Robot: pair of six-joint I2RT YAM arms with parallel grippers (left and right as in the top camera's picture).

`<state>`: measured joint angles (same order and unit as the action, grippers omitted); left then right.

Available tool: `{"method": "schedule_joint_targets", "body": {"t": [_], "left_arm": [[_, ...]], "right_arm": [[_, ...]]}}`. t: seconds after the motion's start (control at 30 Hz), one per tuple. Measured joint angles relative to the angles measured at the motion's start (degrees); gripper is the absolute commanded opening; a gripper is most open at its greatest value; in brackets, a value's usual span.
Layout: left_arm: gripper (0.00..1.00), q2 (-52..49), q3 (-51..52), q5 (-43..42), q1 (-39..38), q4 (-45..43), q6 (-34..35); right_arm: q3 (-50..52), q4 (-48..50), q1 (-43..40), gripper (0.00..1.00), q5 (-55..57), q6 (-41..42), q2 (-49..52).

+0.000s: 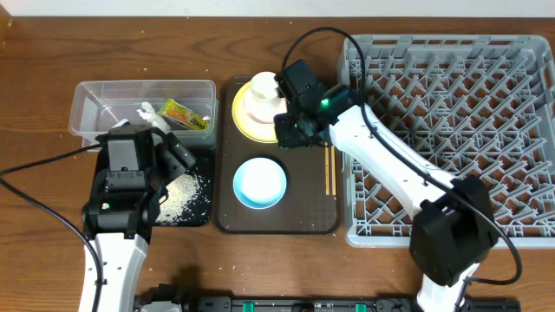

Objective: Sort waste into correct bins and load items into the dishwasher rack

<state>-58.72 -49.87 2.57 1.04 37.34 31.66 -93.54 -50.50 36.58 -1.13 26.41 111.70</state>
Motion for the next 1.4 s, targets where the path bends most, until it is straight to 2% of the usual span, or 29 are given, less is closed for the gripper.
{"method": "schedule_joint_targets", "body": {"t": [0.2, 0.37, 0.47, 1.4], "left_arm": [[0.94, -0.11, 0.0, 0.0, 0.0, 0.0, 0.0], [0.94, -0.11, 0.0, 0.0, 0.0, 0.0, 0.0], [0.94, -0.11, 0.0, 0.0, 0.0, 0.0, 0.0], [0.94, -0.11, 0.0, 0.0, 0.0, 0.0, 0.0]], "right_arm": [[0.0, -1.81, 0.74, 0.31, 12.35, 5.42, 1.16], [0.04, -3.43, 0.83, 0.34, 16.09, 9.27, 3.56], [0.17, -3.65, 0.83, 0.39, 16.98, 10.45, 4.61], [0.37, -3.02, -0.35, 0.44, 17.0, 12.04, 14.36]]}}
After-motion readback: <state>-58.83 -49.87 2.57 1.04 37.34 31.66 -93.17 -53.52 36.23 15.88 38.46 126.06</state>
